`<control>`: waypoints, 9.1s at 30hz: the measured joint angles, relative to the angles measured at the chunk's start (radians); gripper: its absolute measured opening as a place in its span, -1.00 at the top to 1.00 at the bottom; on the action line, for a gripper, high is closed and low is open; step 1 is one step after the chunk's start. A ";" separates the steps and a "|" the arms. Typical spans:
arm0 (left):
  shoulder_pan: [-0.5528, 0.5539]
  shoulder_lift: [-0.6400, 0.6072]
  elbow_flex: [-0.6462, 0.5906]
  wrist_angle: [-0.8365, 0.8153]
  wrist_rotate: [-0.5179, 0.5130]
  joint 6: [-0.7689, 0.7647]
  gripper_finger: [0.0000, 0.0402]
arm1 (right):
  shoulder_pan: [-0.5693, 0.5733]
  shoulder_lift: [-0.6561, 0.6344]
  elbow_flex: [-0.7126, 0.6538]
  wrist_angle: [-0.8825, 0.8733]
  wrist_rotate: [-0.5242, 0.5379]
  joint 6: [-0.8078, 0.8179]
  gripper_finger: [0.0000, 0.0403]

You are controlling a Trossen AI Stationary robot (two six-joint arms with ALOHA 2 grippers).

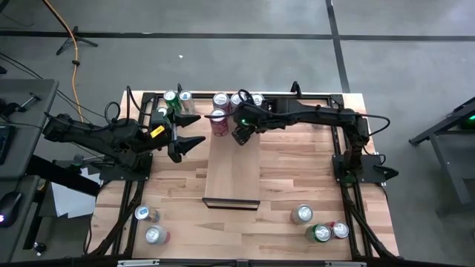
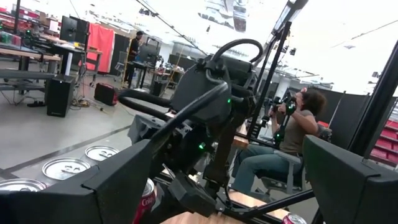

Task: Place canned beverage on shelf
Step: Put the top red soda can on the shelf, then put the red soda can on the shelf

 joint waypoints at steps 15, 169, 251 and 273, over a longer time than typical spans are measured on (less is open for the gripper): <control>0.000 0.000 0.000 -0.023 0.000 0.000 -0.73 | -0.004 -0.064 0.001 -0.137 0.020 -0.157 -0.66; 0.446 0.128 -0.235 -0.231 0.195 -0.078 1.00 | 0.042 -0.380 -0.740 0.811 0.142 0.288 1.00; 0.206 -0.155 -0.121 -0.089 0.377 0.094 1.00 | 0.167 -0.841 -0.739 0.685 -0.409 -0.168 -0.93; 0.207 -0.155 -0.121 -0.103 0.340 0.051 1.00 | 0.735 -0.597 -0.372 -0.141 -0.573 0.423 -0.92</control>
